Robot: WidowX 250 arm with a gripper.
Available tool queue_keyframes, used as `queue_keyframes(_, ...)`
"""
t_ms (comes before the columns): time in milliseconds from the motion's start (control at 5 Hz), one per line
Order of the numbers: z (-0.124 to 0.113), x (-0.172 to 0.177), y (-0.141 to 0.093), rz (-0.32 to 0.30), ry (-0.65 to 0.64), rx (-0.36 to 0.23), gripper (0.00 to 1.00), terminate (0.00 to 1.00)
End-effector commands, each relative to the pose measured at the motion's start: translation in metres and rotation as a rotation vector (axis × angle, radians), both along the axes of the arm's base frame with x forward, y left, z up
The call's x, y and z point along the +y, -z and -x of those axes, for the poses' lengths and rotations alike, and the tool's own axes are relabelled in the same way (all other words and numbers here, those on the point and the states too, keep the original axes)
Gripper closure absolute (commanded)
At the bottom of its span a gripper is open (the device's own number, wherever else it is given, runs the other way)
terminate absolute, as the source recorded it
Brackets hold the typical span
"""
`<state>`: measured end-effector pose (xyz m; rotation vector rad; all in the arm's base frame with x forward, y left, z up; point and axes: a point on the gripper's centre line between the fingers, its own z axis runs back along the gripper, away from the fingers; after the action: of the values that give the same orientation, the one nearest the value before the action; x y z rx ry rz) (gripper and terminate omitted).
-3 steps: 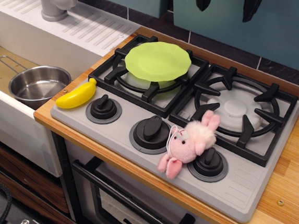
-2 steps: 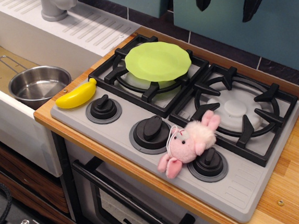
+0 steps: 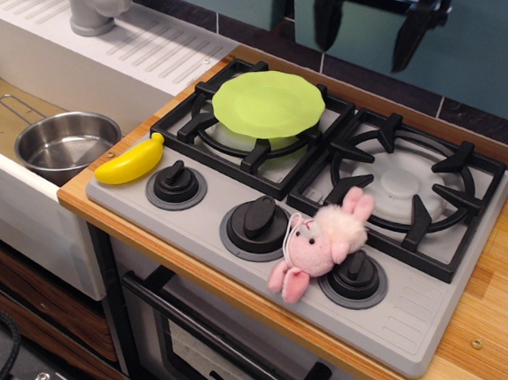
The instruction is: End effector reaching stuffedrabbit
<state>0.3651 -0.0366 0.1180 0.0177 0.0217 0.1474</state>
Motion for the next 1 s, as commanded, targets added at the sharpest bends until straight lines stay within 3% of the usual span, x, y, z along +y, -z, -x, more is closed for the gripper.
queue_keyframes(0,0.027,-0.005,-0.025,0.009,0.0,-0.08,0.0,0.0)
queue_keyframes(200,0.038,-0.007,-0.018,0.016,-0.004,-0.091,0.0,0.0)
queue_keyframes(800,0.062,-0.013,0.035,0.046,-0.023,-0.132,0.0,0.0)
